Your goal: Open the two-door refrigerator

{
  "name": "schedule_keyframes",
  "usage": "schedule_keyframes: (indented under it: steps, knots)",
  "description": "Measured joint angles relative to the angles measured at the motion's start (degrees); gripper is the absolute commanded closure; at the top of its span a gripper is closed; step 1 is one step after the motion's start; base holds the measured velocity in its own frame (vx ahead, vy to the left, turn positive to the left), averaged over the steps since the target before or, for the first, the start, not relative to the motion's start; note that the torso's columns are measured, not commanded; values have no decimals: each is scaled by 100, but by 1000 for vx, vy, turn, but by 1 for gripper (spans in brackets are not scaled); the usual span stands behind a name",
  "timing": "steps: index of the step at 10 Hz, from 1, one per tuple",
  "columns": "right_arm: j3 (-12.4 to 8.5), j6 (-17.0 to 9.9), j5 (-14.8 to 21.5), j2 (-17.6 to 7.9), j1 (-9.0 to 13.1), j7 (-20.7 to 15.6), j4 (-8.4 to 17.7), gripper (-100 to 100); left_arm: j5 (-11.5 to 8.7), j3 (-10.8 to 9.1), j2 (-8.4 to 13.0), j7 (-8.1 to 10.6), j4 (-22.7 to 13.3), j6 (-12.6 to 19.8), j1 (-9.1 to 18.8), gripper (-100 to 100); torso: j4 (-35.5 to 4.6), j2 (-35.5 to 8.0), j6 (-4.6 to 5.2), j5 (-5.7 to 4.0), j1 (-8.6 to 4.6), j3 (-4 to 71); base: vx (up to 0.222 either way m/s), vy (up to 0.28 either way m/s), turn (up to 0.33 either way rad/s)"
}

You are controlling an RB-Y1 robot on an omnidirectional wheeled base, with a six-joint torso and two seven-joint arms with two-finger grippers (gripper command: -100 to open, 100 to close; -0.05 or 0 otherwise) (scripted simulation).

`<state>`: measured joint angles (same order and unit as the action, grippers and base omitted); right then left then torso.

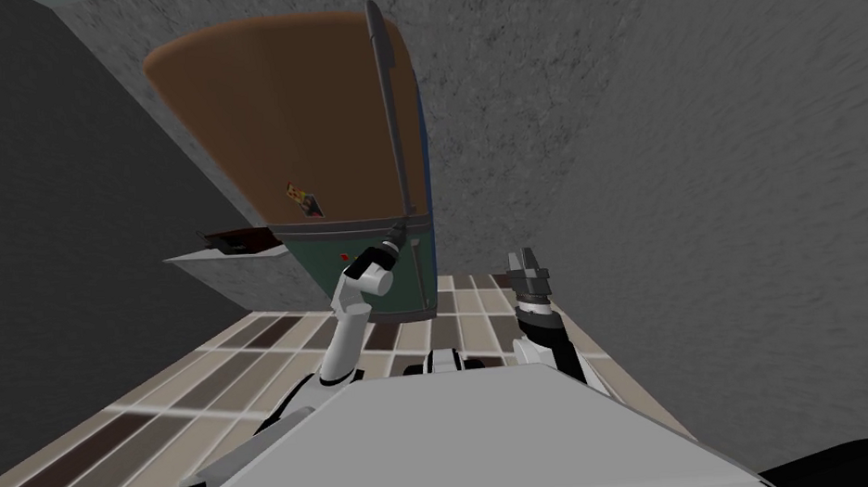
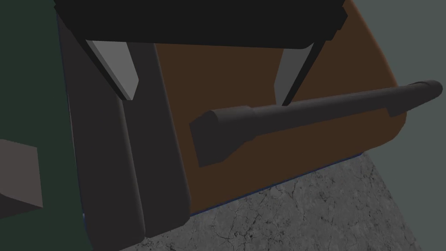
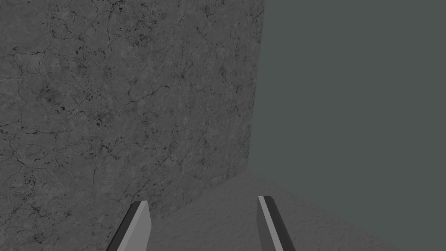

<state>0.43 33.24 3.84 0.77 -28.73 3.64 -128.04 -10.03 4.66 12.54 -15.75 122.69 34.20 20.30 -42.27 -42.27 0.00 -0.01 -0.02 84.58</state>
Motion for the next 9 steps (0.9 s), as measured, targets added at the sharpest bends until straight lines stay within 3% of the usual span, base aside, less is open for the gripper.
schedule_keyframes:
  steps: [5, 9]
  knots:
    - [0, 0, 0, 0, 0, 0, 0, 0, -16, -121, 39, -298, -205, 693, 560, -100, -1, -2, 0, 0, 1, -1, 14, -48, 9]
    - [0, 0, 0, 0, 0, 0, 0, 0, -73, -321, 133, -651, -467, 1295, 1081, -100, -1, -3, 0, 2, 4, -2, 15, -41, 10]
